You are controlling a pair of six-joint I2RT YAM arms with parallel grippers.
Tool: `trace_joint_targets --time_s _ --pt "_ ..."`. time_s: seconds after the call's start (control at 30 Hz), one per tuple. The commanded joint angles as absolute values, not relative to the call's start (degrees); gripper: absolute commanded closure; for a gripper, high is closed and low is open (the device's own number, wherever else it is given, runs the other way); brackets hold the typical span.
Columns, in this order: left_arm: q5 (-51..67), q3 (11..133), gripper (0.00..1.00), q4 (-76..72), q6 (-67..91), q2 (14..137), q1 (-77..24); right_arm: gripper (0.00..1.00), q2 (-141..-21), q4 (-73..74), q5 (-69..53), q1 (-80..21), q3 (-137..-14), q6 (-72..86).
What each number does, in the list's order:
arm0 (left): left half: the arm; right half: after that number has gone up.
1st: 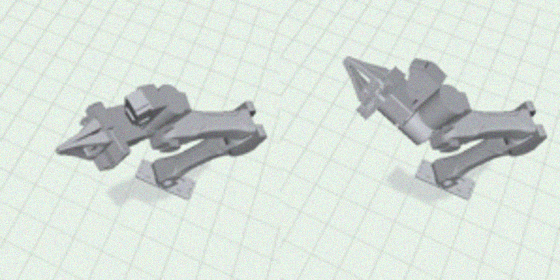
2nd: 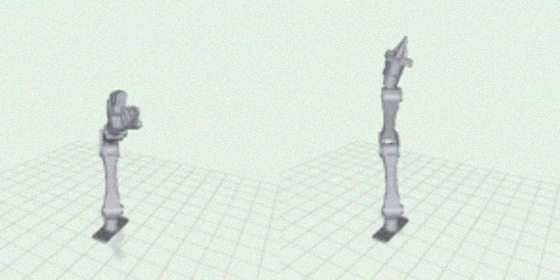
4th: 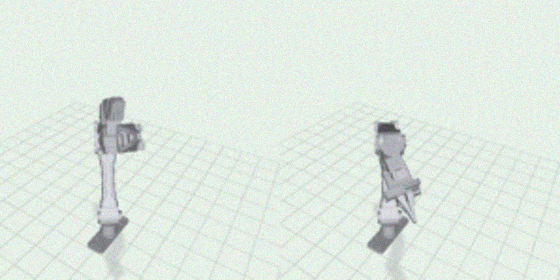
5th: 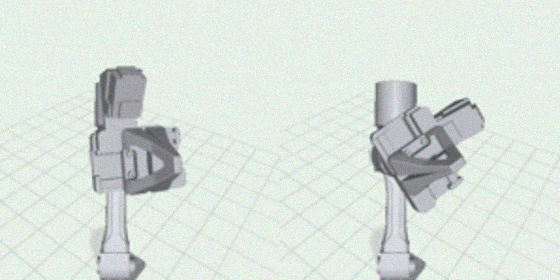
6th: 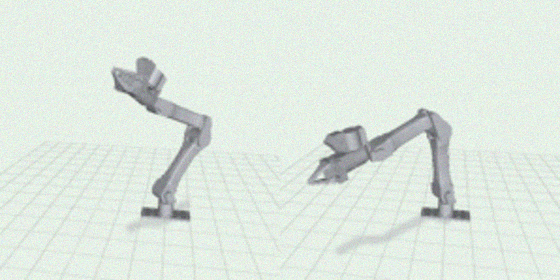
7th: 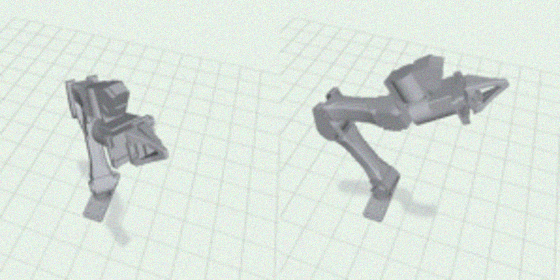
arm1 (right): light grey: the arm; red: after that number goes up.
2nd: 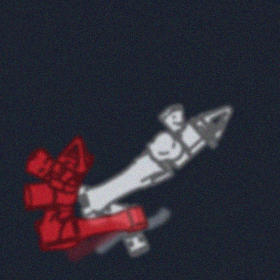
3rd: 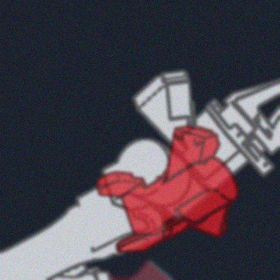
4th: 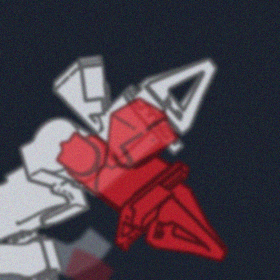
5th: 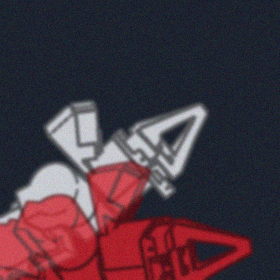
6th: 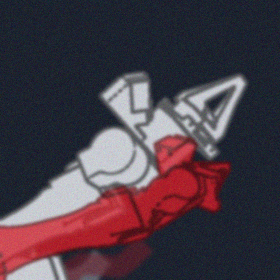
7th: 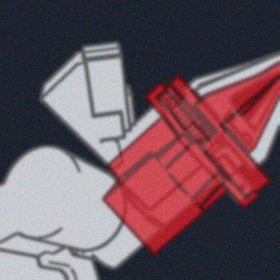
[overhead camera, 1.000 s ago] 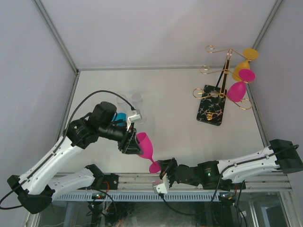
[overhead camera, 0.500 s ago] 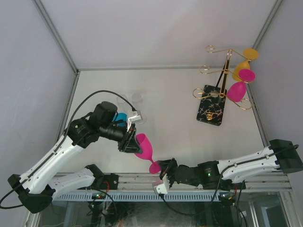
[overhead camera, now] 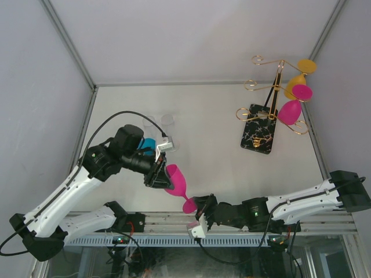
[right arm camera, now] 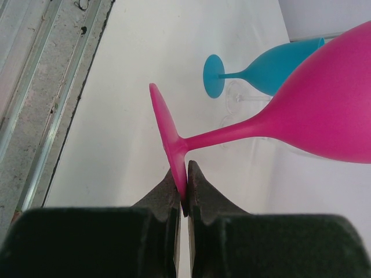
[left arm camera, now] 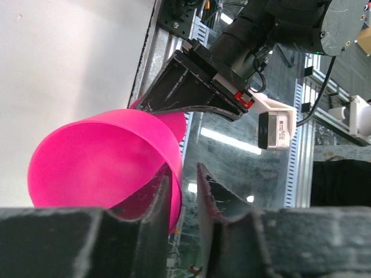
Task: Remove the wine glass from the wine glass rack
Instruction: Place the wine glass at the center of the board.
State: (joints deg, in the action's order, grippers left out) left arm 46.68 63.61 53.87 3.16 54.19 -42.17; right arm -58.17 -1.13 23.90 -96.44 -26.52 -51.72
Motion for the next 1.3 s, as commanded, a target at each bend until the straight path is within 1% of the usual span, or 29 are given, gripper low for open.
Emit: trace_joint_targets --time_s 0.0,0.07,0.17,0.23,0.3,0.57,0.63,0.8,0.9,0.93,1.17,1.23,1.27 --pt "49.8 67.8 0.68 56.0 3.3 53.4 -42.2 1.00 -56.8 -3.8 28.0 -95.9 -26.6 -49.9" --pt "50.3 67.5 0.68 56.1 3.3 53.5 -42.2 1.00 -56.7 -3.7 28.1 -95.9 -26.5 -50.0" --pt "50.3 67.7 0.77 56.0 3.3 53.5 -42.2 1.00 -56.3 -3.4 28.2 -95.9 -26.5 -50.0" --pt "50.3 67.8 0.85 55.8 3.4 53.5 -42.2 1.00 -56.1 -3.2 28.3 -95.9 -26.5 -49.9" --pt "49.8 68.0 0.99 55.6 3.6 53.5 -42.2 1.00 -56.0 -3.1 28.4 -95.9 -26.5 -49.9" --pt "47.8 69.0 1.00 55.6 3.3 52.8 -42.2 1.00 -55.3 -4.3 28.3 -95.9 -26.0 -49.1" --pt "47.4 69.1 1.00 55.6 3.3 52.9 -42.2 0.97 -55.3 -4.2 27.9 -96.0 -25.9 -49.1" --pt "46.8 69.7 1.00 56.1 3.1 53.1 -42.2 0.93 -55.1 -3.9 27.7 -96.0 -26.0 -48.9" --pt "45.4 70.6 1.00 56.4 3.5 53.2 -42.2 0.74 -55.1 -3.8 28.2 -96.0 -25.9 -49.0" --pt "45.0 70.9 1.00 56.5 3.7 53.3 -42.2 0.70 -55.1 -3.7 28.8 -96.0 -26.0 -49.0" --pt "43.0 72.0 1.00 57.2 3.6 53.6 -42.2 0.63 -54.3 -4.3 30.3 -96.0 -25.6 -48.9" --pt "40.6 71.9 1.00 57.7 4.0 54.0 -42.2 0.62 -54.0 -5.2 31.5 -96.1 -25.7 -48.6" --pt "37.6 72.0 1.00 57.7 5.1 54.3 -42.3 0.61 -53.7 -5.9 32.9 -96.4 -25.9 -48.4"
